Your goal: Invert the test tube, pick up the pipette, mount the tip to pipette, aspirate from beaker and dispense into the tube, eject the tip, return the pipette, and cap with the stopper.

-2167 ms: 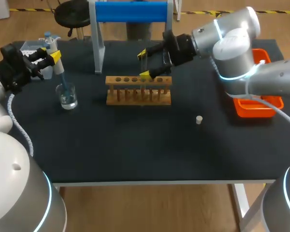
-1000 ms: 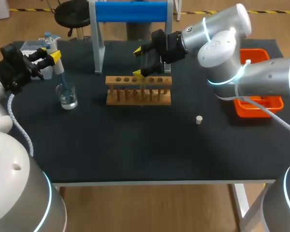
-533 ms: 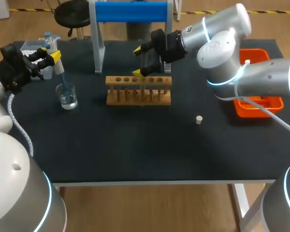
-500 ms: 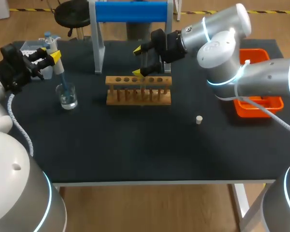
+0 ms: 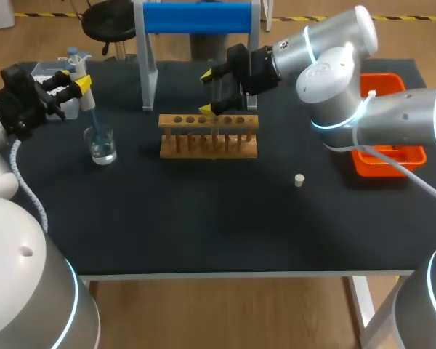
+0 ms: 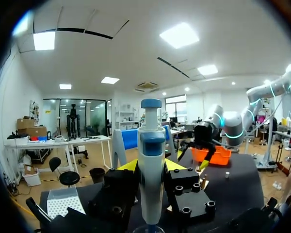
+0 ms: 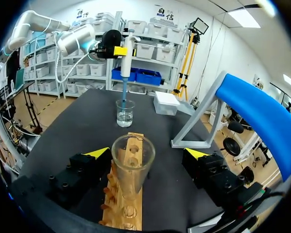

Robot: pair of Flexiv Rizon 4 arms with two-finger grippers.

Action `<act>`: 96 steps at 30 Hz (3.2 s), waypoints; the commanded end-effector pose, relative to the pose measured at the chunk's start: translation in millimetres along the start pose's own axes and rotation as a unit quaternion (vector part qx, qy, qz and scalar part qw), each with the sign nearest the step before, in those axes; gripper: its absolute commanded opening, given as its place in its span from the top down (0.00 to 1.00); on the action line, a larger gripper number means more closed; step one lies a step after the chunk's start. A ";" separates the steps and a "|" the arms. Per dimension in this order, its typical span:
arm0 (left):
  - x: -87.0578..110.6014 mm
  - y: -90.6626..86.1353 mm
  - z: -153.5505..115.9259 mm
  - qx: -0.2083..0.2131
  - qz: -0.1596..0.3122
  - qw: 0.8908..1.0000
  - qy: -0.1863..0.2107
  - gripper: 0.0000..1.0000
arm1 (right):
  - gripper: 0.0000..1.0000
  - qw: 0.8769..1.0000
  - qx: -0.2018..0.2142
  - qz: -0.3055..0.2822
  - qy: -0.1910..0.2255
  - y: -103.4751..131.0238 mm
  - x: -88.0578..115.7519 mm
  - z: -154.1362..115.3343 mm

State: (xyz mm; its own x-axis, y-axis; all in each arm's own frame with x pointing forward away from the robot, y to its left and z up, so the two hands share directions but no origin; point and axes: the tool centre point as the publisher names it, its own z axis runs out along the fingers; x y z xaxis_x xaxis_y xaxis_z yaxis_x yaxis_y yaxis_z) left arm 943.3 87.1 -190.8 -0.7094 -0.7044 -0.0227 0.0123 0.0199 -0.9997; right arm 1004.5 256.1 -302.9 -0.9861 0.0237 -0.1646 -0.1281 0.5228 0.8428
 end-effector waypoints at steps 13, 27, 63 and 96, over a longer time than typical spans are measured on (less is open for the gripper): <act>21.8 -81.6 10.2 -0.037 0.033 0.999 -0.007 1.00 | 0.00 1.000 0.001 0.000 0.001 0.1 -0.6 -0.3; 67.4 -156.3 69.7 -0.011 0.025 0.998 0.056 1.00 | 0.00 1.000 0.001 0.000 0.001 0.1 -0.6 -0.3; 143.6 -213.7 198.8 -0.013 -0.024 0.975 0.221 1.00 | 0.00 1.000 0.001 0.000 0.001 0.1 -0.6 -0.3; 150.1 -207.9 223.3 -0.020 -0.032 0.967 0.251 1.00 | 0.00 1.000 0.001 0.000 0.001 0.1 -0.6 -0.3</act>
State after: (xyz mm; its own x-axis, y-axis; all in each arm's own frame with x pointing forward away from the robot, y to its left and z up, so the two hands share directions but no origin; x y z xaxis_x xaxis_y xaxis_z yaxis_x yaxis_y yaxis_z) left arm 990.5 -181.0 11.6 -0.9607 -0.2726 0.0528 -0.0603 0.0192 -0.9980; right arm 1004.3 256.0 -303.0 -0.9860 0.0246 -0.1650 -0.1280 0.5226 0.8429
